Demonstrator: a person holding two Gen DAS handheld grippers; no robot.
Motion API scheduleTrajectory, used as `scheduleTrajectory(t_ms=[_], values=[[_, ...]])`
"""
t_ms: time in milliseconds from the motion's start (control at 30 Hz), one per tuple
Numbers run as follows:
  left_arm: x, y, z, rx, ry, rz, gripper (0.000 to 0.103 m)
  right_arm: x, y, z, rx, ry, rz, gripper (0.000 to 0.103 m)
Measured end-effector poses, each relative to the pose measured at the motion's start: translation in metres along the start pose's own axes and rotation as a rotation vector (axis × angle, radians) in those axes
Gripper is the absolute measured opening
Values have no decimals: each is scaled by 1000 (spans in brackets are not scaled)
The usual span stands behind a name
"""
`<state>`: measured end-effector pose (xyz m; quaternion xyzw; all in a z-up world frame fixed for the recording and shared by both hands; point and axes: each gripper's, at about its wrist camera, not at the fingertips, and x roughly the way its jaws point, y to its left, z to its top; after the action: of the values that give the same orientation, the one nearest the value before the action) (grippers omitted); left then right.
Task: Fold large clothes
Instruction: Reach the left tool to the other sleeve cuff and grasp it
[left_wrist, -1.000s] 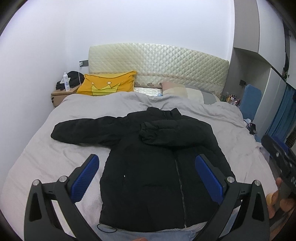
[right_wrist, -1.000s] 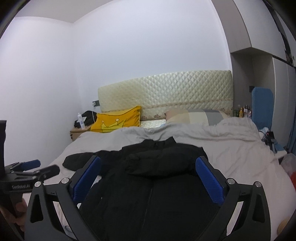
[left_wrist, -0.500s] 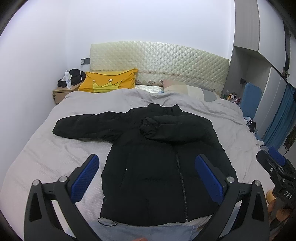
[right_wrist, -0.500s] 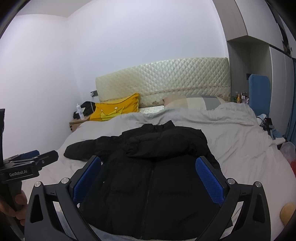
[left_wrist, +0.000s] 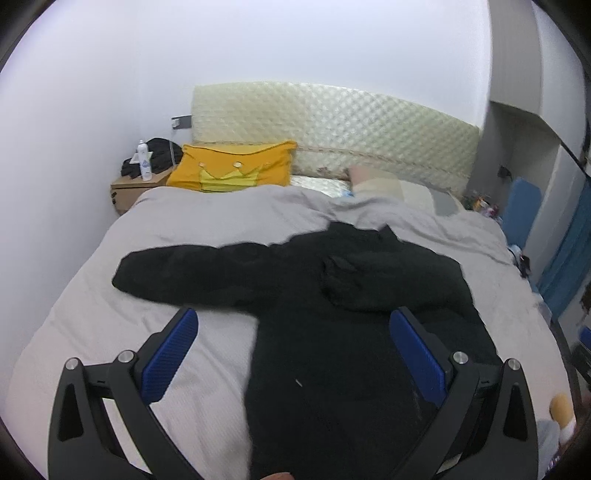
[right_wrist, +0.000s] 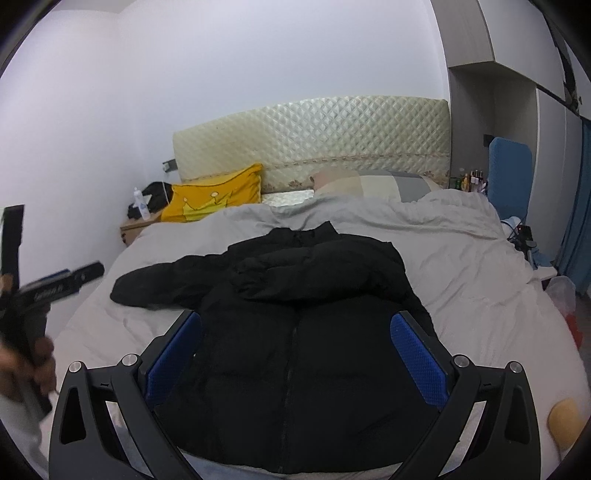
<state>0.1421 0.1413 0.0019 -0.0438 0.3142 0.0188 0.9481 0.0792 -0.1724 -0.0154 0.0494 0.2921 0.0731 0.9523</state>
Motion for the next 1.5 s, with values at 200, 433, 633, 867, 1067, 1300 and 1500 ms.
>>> scheduleTrajectory(t_ms=[200,433,633,867,1067,1300,1500], values=[[65,63,29,-83,4,50,103,13,21,20,-38,43,-21,103],[156,126,30,-120,89,85,103,29,47,50,-83,56,-5,103],[216,183,11,-212,163,92,103,57,51,67,-32,100,31,103],[269,249,-11,-365,203,84,103,108,60,82,3,157,32,103],[311,289,-26,-459,235,66,102,152,71,93,-11,179,-14,103],[339,329,-50,-632,235,9,102,197,85,92,-4,244,-30,103],[352,355,-60,-757,177,-35,99,221,99,71,-19,293,-24,103]])
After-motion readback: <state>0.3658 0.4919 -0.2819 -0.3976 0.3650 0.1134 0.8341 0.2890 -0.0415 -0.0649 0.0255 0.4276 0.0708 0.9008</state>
